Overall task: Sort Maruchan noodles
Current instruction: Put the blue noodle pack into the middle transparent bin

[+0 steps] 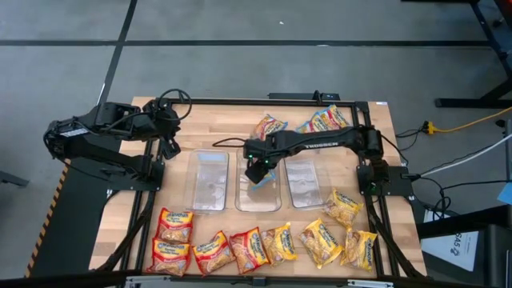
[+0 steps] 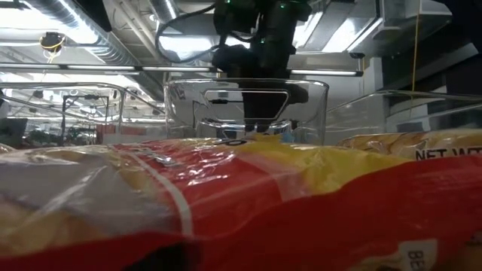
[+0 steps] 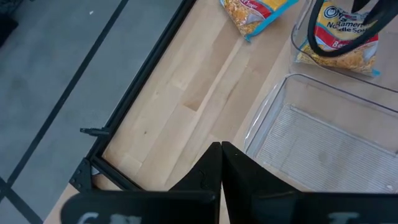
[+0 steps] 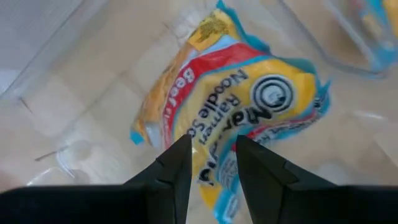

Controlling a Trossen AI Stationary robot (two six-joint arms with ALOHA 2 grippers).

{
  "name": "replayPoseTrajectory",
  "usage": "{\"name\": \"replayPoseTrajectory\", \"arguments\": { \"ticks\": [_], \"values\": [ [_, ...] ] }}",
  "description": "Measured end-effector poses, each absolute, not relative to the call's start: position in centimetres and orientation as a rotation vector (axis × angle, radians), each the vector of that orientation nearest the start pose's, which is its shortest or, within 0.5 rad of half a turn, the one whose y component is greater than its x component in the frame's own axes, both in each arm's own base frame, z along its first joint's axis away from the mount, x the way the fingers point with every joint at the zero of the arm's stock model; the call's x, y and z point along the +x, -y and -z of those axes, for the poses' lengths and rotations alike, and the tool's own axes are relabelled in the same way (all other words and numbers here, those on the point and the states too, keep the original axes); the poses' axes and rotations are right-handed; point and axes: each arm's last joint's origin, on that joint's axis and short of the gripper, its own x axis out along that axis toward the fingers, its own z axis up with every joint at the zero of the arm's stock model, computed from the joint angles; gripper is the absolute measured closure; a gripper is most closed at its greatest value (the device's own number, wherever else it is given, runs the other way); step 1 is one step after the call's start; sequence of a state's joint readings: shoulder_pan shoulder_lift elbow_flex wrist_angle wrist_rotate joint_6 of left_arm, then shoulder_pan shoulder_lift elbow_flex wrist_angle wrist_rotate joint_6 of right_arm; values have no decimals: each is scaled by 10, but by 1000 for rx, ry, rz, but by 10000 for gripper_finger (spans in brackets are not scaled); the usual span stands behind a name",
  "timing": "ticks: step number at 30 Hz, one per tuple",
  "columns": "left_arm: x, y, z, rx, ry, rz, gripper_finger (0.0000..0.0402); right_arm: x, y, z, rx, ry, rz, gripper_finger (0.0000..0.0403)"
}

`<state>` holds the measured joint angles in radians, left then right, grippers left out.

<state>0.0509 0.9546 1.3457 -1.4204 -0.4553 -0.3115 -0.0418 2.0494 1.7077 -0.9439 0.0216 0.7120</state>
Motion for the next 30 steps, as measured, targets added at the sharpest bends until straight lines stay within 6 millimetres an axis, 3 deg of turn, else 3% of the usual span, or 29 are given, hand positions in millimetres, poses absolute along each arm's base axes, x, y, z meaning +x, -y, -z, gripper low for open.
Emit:
{"name": "replayPoseTrajectory", "arguments": {
  "ticks": [25, 30],
  "values": [
    [119, -19, -387, -70, -933, -611, 401, 422, 17, -214, 636, -1215, 515, 279],
    [119, -19, -388, -70, -933, -612, 401, 422, 17, -214, 642, -1216, 518, 302]
  ]
}}
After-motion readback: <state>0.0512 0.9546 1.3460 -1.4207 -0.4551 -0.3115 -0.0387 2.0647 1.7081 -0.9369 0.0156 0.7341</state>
